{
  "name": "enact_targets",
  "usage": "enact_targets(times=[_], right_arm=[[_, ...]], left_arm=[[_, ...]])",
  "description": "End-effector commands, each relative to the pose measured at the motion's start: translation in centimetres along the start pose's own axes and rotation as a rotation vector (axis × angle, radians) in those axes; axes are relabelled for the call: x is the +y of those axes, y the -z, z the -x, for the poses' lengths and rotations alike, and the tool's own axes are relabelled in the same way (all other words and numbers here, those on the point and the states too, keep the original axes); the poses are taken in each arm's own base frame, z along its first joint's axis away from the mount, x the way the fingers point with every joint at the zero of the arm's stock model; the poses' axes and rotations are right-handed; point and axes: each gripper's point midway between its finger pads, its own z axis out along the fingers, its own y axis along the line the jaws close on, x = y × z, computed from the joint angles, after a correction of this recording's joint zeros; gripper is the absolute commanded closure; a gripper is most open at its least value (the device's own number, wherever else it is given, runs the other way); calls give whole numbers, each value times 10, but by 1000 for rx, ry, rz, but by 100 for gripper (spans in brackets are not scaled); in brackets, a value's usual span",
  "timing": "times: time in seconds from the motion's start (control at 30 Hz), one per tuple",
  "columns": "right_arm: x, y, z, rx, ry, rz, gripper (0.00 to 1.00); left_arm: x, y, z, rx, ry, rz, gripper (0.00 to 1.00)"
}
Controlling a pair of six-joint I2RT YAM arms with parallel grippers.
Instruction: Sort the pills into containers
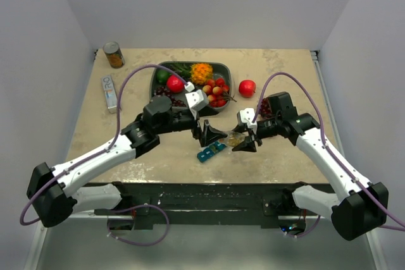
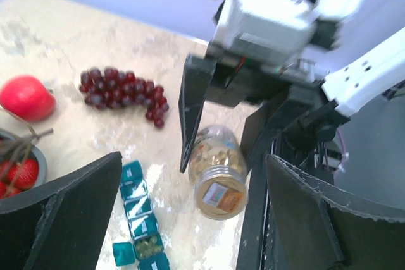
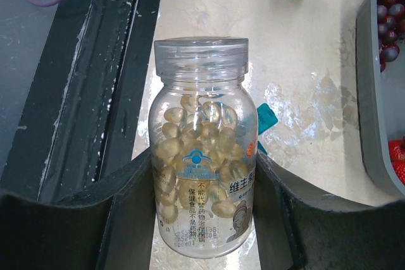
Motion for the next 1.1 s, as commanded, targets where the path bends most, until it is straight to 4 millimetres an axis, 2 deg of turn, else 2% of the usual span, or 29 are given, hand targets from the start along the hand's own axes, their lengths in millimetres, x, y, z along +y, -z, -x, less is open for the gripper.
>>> enact_targets(times=[0.0, 0.1, 0.17, 0.23, 0.37, 0.43, 0.57, 0.67, 0.7, 0.77, 0.8, 1.07], right_arm=[[-1, 3, 23, -57, 76, 6, 100], [-2, 3, 23, -56, 75, 2, 100], [-5, 4, 23, -50, 72, -12, 100], [-8, 3, 22, -46, 62, -26, 100], [-11, 3, 21, -41, 55, -37, 100], [-11, 3, 21, -41, 53, -41, 100], [-12, 3, 20, -39, 48, -43, 100], [-12, 3, 20, -39, 48, -43, 100], [-12, 3, 20, -39, 47, -43, 100], [-12, 3, 20, -39, 48, -44, 100], [-12, 3, 20, -38, 47, -43, 100], [-12, 3, 20, -40, 49, -42, 100]], left_arm=[[-16, 25, 60, -198, -59, -3, 1], [-21, 34, 65, -226, -1, 11, 1], [-13, 35, 62, -217, 103, 68, 1], [-3, 32, 48, -166, 194, 127, 1], [-2, 26, 31, -117, 340, 167, 4], [2, 23, 23, -102, 350, 226, 4], [-16, 9, 15, -50, 347, 210, 5], [-20, 0, 11, -23, 341, 194, 6], [-18, -2, 3, 5, 345, 206, 6], [-12, -4, 4, 8, 332, 237, 8], [-9, -3, -10, 61, 341, 261, 9], [1, -1, -24, 101, 332, 316, 16]])
